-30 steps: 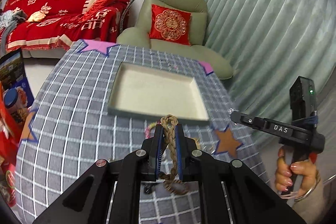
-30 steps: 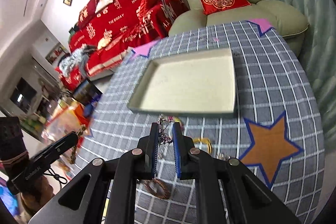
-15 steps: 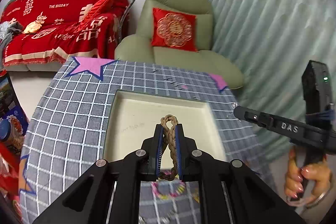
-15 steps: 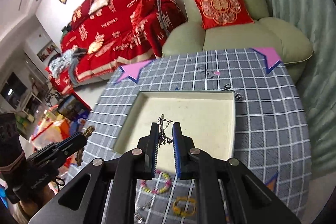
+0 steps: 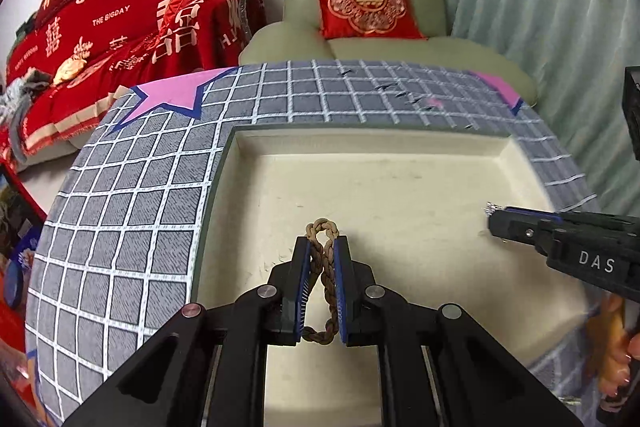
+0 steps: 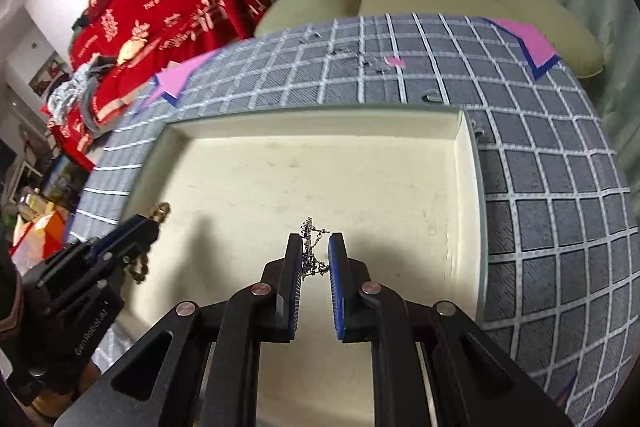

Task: Organize jewelry
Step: 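Carry the bracelet and chain into the cream tray and open both tools, then lift both tools out of the tray back over the table, then grasp the silver hair clip with the left tool while the right tool grasps the heart pendant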

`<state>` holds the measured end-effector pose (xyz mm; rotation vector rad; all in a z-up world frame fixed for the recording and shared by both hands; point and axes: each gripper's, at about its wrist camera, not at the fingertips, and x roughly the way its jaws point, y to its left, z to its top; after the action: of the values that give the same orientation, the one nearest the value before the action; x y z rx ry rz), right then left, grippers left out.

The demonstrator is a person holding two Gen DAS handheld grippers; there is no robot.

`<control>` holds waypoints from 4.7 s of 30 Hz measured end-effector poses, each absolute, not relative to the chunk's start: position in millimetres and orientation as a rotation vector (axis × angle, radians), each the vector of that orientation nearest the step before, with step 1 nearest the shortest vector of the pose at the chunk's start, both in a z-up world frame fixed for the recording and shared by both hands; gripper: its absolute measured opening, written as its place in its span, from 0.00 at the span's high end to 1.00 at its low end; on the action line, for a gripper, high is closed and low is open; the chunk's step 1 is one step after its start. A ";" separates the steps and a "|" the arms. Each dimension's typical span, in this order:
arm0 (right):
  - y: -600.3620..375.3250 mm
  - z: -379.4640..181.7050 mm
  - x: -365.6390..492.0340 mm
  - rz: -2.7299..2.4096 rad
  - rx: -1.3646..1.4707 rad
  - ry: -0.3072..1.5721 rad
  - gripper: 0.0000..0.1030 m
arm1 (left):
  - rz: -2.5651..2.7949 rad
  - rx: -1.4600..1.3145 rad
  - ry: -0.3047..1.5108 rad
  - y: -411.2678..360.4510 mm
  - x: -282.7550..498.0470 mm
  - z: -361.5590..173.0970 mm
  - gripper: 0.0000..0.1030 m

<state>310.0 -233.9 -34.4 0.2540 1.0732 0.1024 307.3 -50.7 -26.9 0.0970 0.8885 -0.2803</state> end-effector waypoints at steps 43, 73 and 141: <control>-265.7 45.1 163.1 0.182 0.492 0.749 0.00 | -0.203 0.023 0.735 26.6 154.2 23.0 0.00; -265.8 -34.5 41.7 -0.039 0.330 0.987 0.00 | -0.164 0.199 0.813 45.9 80.7 -35.4 0.00; -252.8 -31.0 59.0 0.101 0.208 0.920 0.81 | -0.503 0.161 0.874 29.5 89.4 -39.7 0.75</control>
<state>59.0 -252.8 -31.0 0.2084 0.9198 0.1011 89.4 29.5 -39.7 0.1605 0.8743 -0.5027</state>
